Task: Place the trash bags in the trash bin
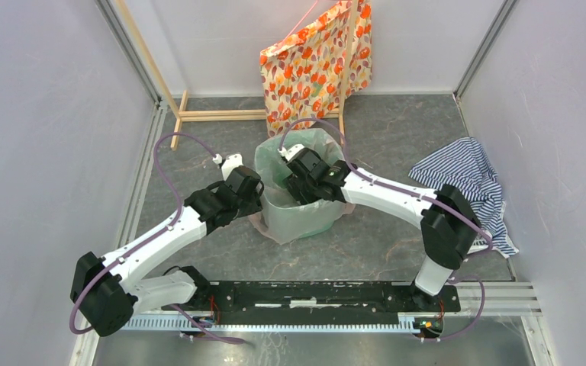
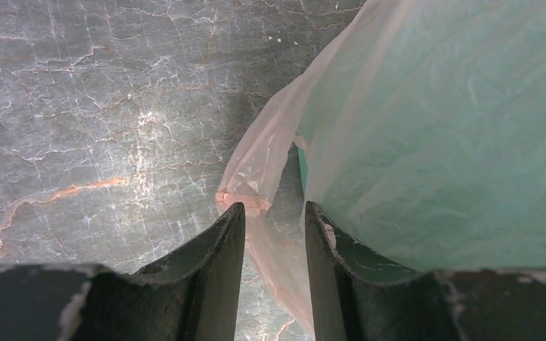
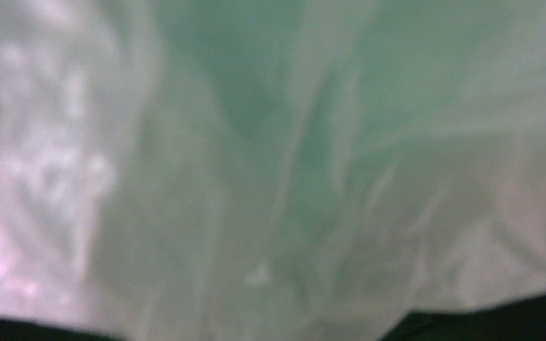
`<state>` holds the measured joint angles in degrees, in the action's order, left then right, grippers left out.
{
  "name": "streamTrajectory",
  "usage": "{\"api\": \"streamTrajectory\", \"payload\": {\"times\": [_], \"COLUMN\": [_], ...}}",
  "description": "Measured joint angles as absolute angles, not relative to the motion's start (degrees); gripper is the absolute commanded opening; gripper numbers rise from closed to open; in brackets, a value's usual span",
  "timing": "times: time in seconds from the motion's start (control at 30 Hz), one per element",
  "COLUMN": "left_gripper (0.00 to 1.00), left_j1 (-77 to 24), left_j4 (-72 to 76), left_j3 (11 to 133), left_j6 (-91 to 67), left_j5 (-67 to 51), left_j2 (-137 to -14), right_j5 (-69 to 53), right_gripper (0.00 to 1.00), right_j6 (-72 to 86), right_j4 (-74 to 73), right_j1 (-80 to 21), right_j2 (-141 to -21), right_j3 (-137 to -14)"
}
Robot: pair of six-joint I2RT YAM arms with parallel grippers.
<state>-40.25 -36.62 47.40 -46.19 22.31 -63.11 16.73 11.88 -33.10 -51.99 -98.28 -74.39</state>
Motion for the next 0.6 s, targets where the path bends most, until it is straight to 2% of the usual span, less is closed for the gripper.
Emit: {"api": "streamTrajectory", "payload": {"times": [0.6], "left_gripper": [0.43], "left_j1": [-40.2], "left_j4": [-36.3], "left_j3": [47.4], "left_j6": [-46.2], "left_j5": [22.2], "left_j2": [-62.8], "right_j5": [13.1], "right_gripper": [0.77], "right_j6": [9.4], "right_j4": [-49.9], "right_j1": [-51.6], "right_j2": [-104.3], "right_j3": [-87.5]}}
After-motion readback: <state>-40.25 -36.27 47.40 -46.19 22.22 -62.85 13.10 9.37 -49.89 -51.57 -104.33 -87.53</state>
